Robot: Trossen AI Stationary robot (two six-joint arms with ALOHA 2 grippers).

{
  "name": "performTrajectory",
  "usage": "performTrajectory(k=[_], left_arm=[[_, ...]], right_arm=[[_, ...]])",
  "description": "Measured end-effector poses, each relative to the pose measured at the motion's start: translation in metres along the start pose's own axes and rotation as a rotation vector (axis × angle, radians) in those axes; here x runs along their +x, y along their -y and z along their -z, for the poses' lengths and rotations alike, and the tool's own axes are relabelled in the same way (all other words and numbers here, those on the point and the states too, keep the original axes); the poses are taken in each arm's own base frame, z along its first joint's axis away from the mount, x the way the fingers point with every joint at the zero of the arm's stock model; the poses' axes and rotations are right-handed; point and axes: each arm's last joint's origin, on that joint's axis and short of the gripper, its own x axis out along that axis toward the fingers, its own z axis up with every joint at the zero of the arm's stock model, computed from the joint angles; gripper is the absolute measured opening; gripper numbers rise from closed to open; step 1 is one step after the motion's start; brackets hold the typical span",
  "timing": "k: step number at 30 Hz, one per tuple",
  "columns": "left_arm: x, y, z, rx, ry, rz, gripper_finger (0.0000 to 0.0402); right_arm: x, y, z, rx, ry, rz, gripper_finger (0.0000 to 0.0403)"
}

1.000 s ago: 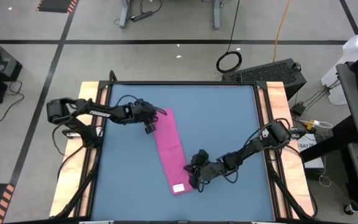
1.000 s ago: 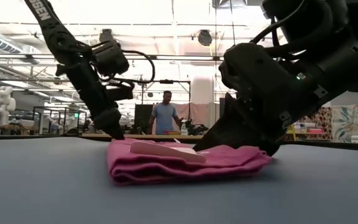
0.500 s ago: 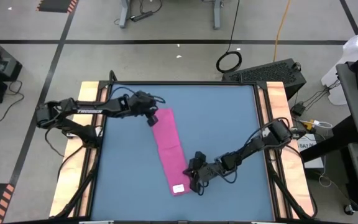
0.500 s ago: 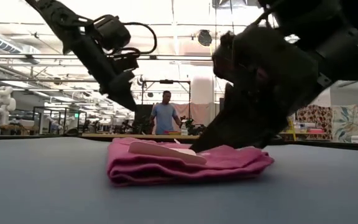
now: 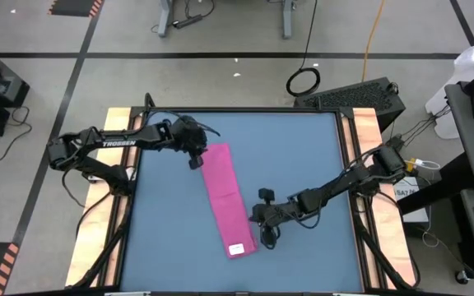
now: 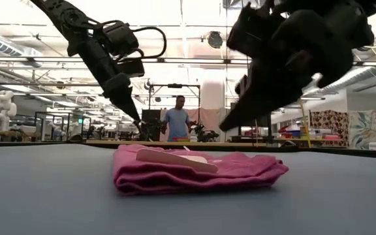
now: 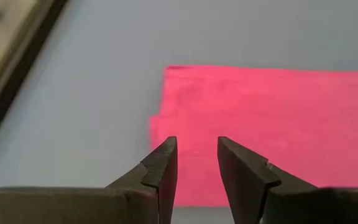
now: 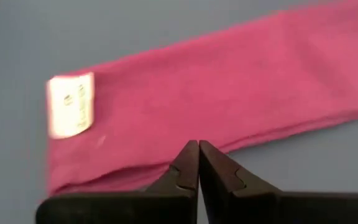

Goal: Roll towel into tight, uniform cylinder
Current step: Roll the pink towel

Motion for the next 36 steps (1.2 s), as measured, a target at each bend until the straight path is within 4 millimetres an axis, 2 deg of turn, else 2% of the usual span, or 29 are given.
performTrajectory(k=[4,8,11,15,18,27,36], left_arm=[[0.002,-0.004,0.005,-0.066,-0.054,-0.075,0.0121],[0.006,-0.016,0.014,-0.125,-0.101,0.005,0.0132],[0.007,-0.026,0.015,-0.133,-0.068,0.097,0.0169],[0.006,-0.034,0.016,-0.038,-0.047,0.089,0.0229],[0.007,-0.034,0.014,0.037,-0.015,0.114,0.0252],[0.032,-0.036,0.026,0.043,-0.113,0.163,0.0225],[0.047,-0.036,0.032,0.081,-0.134,0.198,0.0192]], right_arm=[[-0.001,0.008,-0.003,-0.094,0.038,0.133,0.0004],[0.006,0.016,-0.003,-0.092,0.038,0.141,0.0004],[0.012,0.019,-0.001,-0.083,0.036,0.118,0.0004],[0.016,0.021,0.002,-0.089,0.02,0.119,0.0004],[0.016,0.021,0.001,-0.092,0.028,0.12,0.0004],[0.016,0.019,-0.003,-0.099,0.071,0.088,0.0004],[0.016,0.019,-0.003,-0.087,0.073,0.086,0.0004]])
